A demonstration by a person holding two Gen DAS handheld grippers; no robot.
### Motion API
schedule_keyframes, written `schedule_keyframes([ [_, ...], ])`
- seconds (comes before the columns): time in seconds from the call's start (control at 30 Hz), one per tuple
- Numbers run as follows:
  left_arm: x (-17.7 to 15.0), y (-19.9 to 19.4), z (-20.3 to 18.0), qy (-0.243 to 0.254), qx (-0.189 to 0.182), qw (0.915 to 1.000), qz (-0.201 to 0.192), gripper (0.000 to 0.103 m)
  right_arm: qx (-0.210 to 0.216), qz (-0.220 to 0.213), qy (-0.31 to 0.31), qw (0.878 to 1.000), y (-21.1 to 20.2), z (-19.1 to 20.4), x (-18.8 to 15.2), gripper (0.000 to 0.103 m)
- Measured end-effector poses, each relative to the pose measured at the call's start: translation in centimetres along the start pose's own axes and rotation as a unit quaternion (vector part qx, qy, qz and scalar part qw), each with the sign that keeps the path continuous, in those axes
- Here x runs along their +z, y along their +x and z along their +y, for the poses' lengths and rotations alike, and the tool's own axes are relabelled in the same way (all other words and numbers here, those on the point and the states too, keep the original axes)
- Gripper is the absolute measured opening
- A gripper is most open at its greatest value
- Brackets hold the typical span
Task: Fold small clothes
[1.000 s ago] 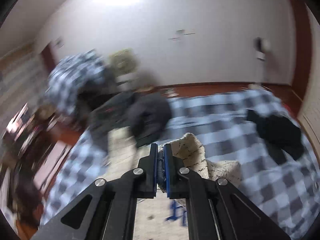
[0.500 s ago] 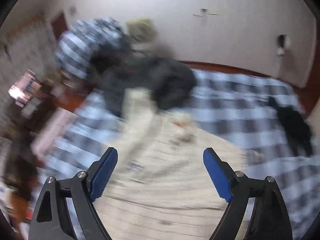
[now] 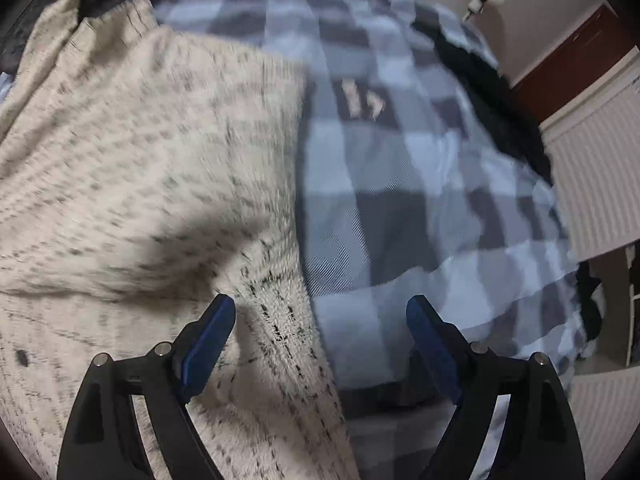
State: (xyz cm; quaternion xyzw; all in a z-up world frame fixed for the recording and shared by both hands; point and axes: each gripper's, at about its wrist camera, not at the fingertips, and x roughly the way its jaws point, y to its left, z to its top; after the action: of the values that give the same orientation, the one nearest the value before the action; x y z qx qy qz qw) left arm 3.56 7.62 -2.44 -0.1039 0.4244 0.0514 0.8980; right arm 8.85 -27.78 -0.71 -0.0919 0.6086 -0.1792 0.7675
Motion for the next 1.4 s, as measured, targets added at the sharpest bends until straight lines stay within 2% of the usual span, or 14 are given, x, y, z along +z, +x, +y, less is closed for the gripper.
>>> schedule_keyframes([
  [0.13,-0.3,0.7,-0.5,0.011,0.005,0.9999,0.009,0.103,0.058,0.006,0.005,0.998,1.5,0.6,-0.1,0.085],
  [0.23,-0.4,1.1,-0.8,0.022,0.013,0.9996,0.015,0.103,0.056,-0.006,0.007,0.998,1.9,1.1,-0.1,0.085],
  [0.27,-0.5,1.2,-0.8,0.024,0.015,0.9995,0.016,0.103,0.057,-0.016,0.018,0.998,1.8,0.7,0.0,0.071],
  [0.3,-0.5,1.3,-0.8,0.025,0.016,0.9994,0.018,0.103,0.072,-0.025,0.031,0.997,1.7,0.1,0.1,0.022],
  [0.33,-0.6,1.4,-0.8,0.025,0.017,0.9994,0.019,0.103,0.098,-0.022,0.040,0.994,1.7,-0.6,0.2,0.002],
  [0.57,-0.5,1.4,-0.4,0.020,0.016,0.9994,0.022,0.103,0.161,-0.055,0.093,0.981,0.2,-5.1,-0.4,0.004],
  [0.63,-0.4,1.4,-0.3,0.016,0.014,0.9995,0.023,0.103,0.161,-0.016,0.096,0.982,1.6,-5.5,-0.5,0.027],
  [0.7,-0.3,1.3,0.0,0.009,0.013,0.9996,0.022,0.103,0.122,0.053,0.108,0.985,3.8,-6.0,-1.0,0.073],
  [0.87,0.0,0.8,0.6,-0.005,0.014,0.9998,0.016,0.103,0.188,0.037,0.232,0.954,0.9,-10.6,-1.6,0.076],
  [0.97,0.1,0.5,0.9,-0.012,0.011,0.9998,0.012,0.103,0.146,-0.042,0.280,0.948,-4.3,-12.5,-1.3,0.076],
  [1.1,0.2,0.3,1.0,-0.016,0.010,0.9998,0.010,0.103,0.126,-0.109,0.355,0.920,-7.6,-12.9,-1.4,0.084],
  [1.17,0.2,0.2,1.1,-0.013,0.016,0.9998,0.007,0.103,0.130,-0.105,0.344,0.924,-7.6,-11.1,-0.1,0.084],
  [1.33,0.2,0.6,1.4,-0.018,0.022,0.9995,0.013,0.103,0.081,-0.087,0.192,0.974,-6.7,-1.4,3.0,0.084],
  [1.4,0.1,0.9,1.5,-0.020,0.023,0.9994,0.018,0.103,0.072,-0.078,0.135,0.985,-5.9,2.2,3.2,0.084],
])
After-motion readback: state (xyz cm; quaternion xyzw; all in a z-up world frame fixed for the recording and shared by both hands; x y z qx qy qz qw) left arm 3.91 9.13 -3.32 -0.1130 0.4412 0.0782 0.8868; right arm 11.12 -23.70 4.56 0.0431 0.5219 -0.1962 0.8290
